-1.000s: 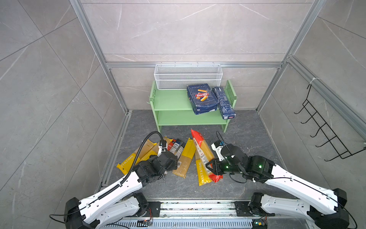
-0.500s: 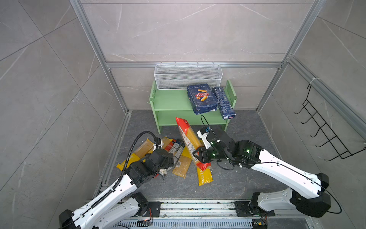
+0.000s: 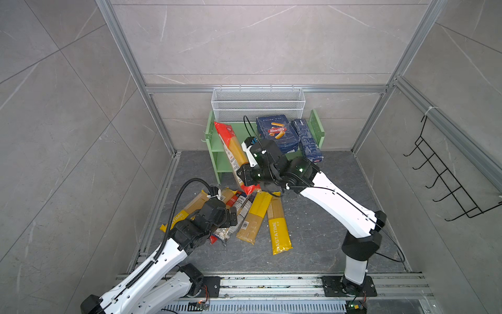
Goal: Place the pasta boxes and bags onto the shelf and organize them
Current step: 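Lift the red spaghetti bag with the right gripper toward the shelf, then stand the red bag upright on the shelf beside the Rigatoni box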
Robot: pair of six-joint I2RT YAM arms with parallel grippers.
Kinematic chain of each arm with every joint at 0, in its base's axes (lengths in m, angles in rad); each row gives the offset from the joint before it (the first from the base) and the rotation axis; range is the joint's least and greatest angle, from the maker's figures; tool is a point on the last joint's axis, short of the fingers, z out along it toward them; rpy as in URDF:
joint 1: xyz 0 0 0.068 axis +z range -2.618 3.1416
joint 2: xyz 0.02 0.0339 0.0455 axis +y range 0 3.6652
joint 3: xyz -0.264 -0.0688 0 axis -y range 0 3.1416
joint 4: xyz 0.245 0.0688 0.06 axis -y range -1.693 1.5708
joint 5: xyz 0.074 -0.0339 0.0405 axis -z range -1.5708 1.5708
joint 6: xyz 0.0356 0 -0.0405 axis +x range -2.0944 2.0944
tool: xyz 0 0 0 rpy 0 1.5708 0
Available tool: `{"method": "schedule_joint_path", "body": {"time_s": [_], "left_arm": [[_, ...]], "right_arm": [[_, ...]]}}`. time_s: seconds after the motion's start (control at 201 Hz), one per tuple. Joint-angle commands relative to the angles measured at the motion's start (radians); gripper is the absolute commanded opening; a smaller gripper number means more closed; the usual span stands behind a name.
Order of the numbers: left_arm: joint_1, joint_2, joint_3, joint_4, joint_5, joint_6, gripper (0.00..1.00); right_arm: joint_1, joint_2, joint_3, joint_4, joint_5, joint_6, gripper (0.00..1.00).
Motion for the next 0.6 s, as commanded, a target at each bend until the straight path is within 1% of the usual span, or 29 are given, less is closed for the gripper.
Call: {"method": "schedule_joint_path", "body": {"time_s": [0.0, 0.005, 0.105, 0.169, 0.214, 0.309, 0.363, 0.418, 0.523, 0.592], "left_arm": [[0.007, 0.008, 0.026, 0.035, 0.029, 0.031, 1.00], [0.007, 0.009, 0.027, 0.035, 0.029, 0.031, 1.00], [0.012, 0.016, 0.032, 0.035, 0.031, 0.032, 1.00], [0.014, 0.019, 0.036, 0.034, 0.032, 0.034, 1.00], [0.017, 0.021, 0.039, 0.035, 0.033, 0.035, 1.00], [0.020, 0.027, 0.042, 0.034, 0.035, 0.036, 1.00], [0.022, 0.030, 0.044, 0.034, 0.035, 0.037, 1.00], [0.024, 0.035, 0.045, 0.035, 0.035, 0.039, 1.00], [0.029, 0.051, 0.051, 0.042, 0.041, 0.040, 1.00], [0.031, 0.064, 0.056, 0.049, 0.044, 0.042, 1.00]], "right_arm": [[-0.030, 0.098, 0.243, 0.026, 0.013, -0.061, 0.00], [-0.033, 0.108, 0.278, 0.017, 0.013, -0.065, 0.00], [-0.060, 0.263, 0.536, -0.053, -0.002, -0.079, 0.00], [-0.091, 0.325, 0.633, -0.057, -0.027, -0.066, 0.00], [-0.114, 0.331, 0.621, -0.028, -0.050, -0.054, 0.00], [-0.149, 0.295, 0.475, 0.076, -0.082, -0.042, 0.00], [-0.164, 0.292, 0.431, 0.114, -0.089, -0.036, 0.00], [-0.179, 0.319, 0.460, 0.110, -0.093, -0.036, 0.00], [-0.203, 0.391, 0.575, 0.078, -0.111, -0.030, 0.00], [-0.221, 0.404, 0.586, 0.085, -0.119, -0.022, 0.00]]}}
